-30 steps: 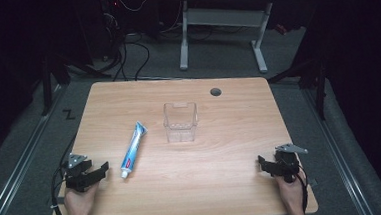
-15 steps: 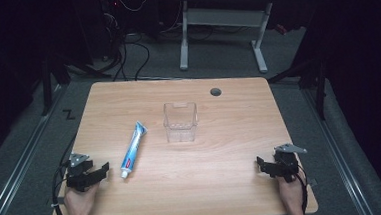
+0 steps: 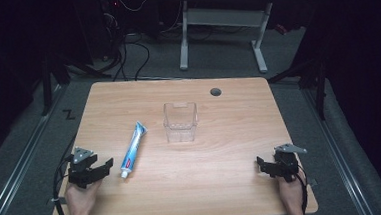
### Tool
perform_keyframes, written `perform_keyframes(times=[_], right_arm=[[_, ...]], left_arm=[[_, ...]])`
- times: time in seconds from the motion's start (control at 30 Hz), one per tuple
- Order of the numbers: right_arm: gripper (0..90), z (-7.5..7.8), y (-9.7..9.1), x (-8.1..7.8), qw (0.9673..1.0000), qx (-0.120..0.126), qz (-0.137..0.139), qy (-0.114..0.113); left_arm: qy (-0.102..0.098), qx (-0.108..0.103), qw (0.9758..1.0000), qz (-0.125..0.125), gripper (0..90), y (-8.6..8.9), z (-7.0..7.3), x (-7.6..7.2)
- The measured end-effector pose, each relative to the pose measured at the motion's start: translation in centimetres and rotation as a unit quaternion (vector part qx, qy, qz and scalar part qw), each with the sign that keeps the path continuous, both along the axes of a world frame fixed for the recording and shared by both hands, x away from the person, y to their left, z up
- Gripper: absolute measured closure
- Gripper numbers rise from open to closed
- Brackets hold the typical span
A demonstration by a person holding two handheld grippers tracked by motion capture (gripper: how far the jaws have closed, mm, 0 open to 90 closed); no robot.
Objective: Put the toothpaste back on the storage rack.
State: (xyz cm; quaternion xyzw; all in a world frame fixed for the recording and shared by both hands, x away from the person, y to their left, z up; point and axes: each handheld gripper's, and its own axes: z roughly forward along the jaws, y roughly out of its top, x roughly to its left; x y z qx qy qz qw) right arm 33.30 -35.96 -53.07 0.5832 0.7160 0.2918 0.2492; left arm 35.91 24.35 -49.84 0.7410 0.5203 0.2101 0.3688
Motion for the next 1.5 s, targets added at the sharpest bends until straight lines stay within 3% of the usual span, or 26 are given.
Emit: perform_keyframes(times=[0.4, 0.73, 0.97, 1.23, 1.27, 1.4, 1.47, 1.5], right_arm=[[18.3, 0.0, 0.0, 0.0, 1.0000, 0.000, 0.000, -0.001], [18.2, 0.0, 0.0, 0.0, 1.0000, 0.000, 0.001, -0.001], [18.2, 0.0, 0.0, 0.0, 1.0000, 0.000, 0.002, -0.002], [18.2, 0.0, 0.0, -0.1, 1.0000, 0.000, 0.002, -0.001], [18.2, 0.0, 0.0, -0.1, 1.0000, 0.000, 0.002, -0.001], [18.2, 0.0, 0.0, -0.1, 1.0000, 0.000, 0.004, -0.002], [18.2, 0.0, 0.0, -0.1, 1.0000, -0.001, 0.004, -0.002], [18.2, 0.0, 0.0, -0.1, 1.0000, 0.000, 0.003, -0.001]], left_arm=[[0.002, 0.022, 0.9990, -0.038, 37.6, -2.7, 2.3, 0.9], [0.030, 0.041, 0.9979, -0.041, 37.6, -4.3, 2.7, 2.5], [0.038, 0.052, 0.9973, -0.036, 36.5, -5.1, 3.0, 3.4], [0.055, 0.060, 0.9959, -0.039, 33.8, -6.7, 3.1, 5.0], [0.058, 0.069, 0.9952, -0.039, 33.2, -7.2, 3.0, 5.6], [0.065, 0.070, 0.9946, -0.041, 32.7, -7.7, 2.9, 6.3], [0.076, 0.060, 0.9945, -0.039, 32.4, -7.8, 2.6, 6.8], [0.085, 0.066, 0.9936, -0.036, 32.2, -7.9, 2.4, 7.1]])
